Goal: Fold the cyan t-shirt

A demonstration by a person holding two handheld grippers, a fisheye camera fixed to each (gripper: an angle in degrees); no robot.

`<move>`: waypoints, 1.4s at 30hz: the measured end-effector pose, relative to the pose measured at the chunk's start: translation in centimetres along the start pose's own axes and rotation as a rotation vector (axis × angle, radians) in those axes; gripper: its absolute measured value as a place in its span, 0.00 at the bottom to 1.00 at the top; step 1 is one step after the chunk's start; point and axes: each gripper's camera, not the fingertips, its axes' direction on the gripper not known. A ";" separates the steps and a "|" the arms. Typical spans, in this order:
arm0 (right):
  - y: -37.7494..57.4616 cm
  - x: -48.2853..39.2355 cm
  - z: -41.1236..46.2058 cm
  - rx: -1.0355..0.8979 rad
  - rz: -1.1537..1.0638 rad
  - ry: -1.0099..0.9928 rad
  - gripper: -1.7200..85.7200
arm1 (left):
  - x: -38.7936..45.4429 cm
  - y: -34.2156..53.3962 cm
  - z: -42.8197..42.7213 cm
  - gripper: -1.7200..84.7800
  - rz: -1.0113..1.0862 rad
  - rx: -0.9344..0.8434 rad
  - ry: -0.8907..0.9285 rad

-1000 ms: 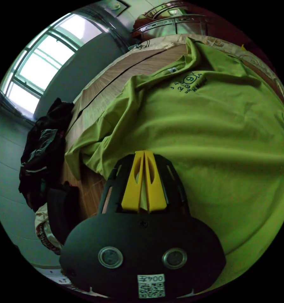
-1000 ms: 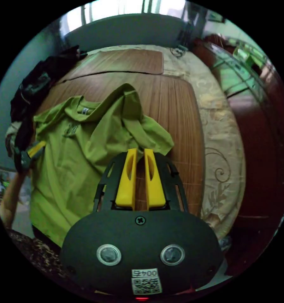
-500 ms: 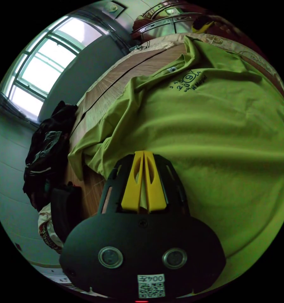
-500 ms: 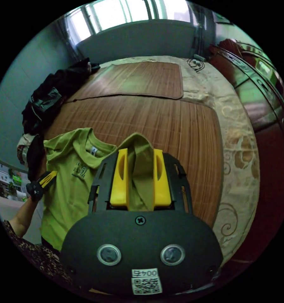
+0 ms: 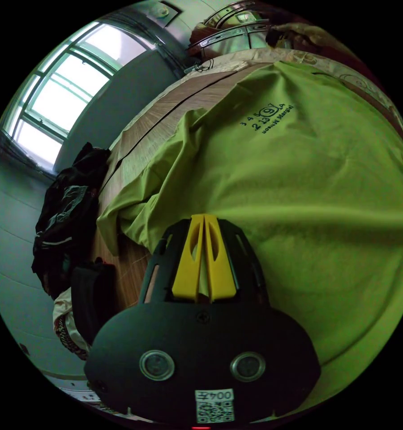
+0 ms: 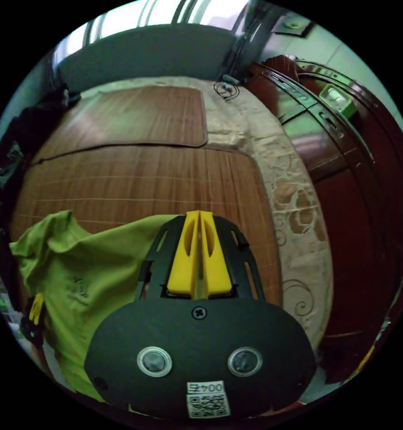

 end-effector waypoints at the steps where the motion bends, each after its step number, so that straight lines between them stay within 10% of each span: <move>1: 2.0 -0.5 -0.4 -0.021 -0.035 -0.189 0.01 | -0.6 -0.4 0.2 0.03 -0.022 -0.001 0.025; 7: 12.4 -2.9 3.0 -0.049 -0.024 -0.430 0.01 | -7.7 -6.6 -1.3 0.04 -0.217 0.130 0.140; 17: 16.1 -2.4 7.6 -0.011 0.008 -0.396 0.01 | -8.7 -24.7 7.1 0.10 0.154 -0.002 0.156; 42: 18.1 -4.2 12.0 0.000 -0.067 -0.291 0.01 | -17.0 -34.4 19.6 0.11 0.186 -0.158 0.491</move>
